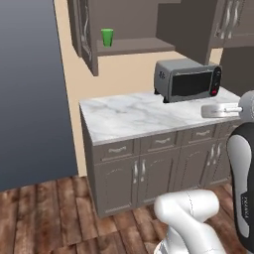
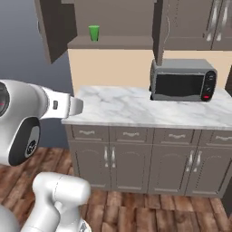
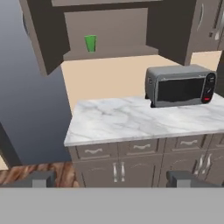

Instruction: Open the cabinet directly in front. Then move the beer and the cup to the dining counter with the candle on it.

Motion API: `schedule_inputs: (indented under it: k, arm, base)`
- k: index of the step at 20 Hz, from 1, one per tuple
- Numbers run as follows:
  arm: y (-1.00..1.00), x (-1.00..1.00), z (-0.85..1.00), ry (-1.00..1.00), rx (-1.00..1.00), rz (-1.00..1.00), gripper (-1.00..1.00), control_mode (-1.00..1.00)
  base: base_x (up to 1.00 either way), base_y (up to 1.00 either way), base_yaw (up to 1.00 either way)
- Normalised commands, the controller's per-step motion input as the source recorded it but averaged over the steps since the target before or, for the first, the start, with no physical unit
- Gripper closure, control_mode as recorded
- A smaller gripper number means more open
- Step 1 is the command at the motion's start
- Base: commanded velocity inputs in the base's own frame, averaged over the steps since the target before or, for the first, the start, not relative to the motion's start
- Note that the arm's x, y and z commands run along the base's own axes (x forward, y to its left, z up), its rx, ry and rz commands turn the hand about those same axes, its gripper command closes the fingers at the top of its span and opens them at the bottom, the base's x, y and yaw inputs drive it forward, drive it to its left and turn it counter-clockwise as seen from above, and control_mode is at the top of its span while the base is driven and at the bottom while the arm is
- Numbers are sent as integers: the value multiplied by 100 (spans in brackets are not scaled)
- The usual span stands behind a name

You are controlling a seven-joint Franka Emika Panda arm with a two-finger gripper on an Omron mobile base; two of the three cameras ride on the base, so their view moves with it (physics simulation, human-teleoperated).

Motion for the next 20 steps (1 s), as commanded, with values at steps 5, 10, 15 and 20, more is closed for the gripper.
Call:
schedule_inputs:
  k: [5,10,15,20]
  arm:
    - [0,0,0,0,0,0,-100,100]
    - [0,0,0,0,0,0,-100,100]
    - [0,0,0,0,0,0,-100,100]
    - [0,0,0,0,0,0,-100,100]
  base:
    - [68,-2,0]
    - [100,-14,0]
    - [62,-7,0]
    - [5,-42,0]
